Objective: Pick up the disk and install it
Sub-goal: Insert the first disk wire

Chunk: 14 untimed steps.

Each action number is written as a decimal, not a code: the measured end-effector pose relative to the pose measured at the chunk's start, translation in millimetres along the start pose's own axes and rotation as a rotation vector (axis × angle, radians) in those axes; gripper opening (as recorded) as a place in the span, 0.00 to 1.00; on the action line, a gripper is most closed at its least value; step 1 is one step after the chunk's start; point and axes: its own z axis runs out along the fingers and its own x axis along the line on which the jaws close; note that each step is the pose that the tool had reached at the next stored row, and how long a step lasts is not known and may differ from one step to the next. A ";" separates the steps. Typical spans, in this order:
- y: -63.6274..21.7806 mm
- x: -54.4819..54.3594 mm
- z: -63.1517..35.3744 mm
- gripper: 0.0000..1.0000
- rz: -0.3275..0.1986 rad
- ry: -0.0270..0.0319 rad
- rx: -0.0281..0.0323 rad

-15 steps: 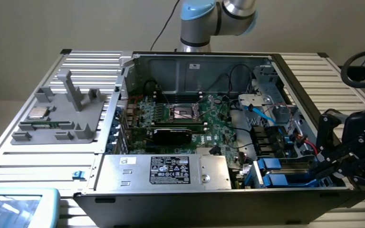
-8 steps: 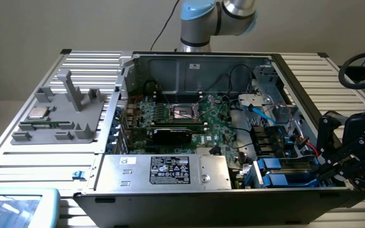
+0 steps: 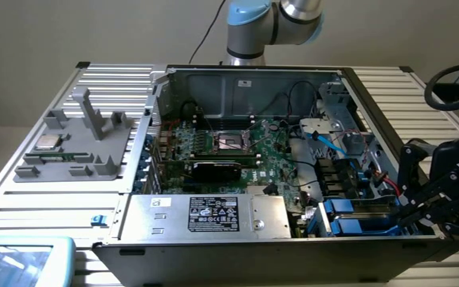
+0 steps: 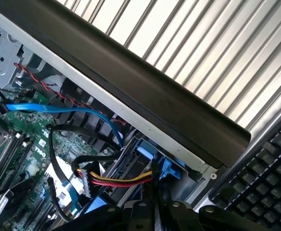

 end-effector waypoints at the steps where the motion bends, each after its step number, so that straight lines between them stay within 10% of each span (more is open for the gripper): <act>1: 0.3 0.5 0.0 0.16 0.002 0.0000 -0.0002; 14: 2.2 6.2 0.9 0.16 0.010 0.0006 -0.0017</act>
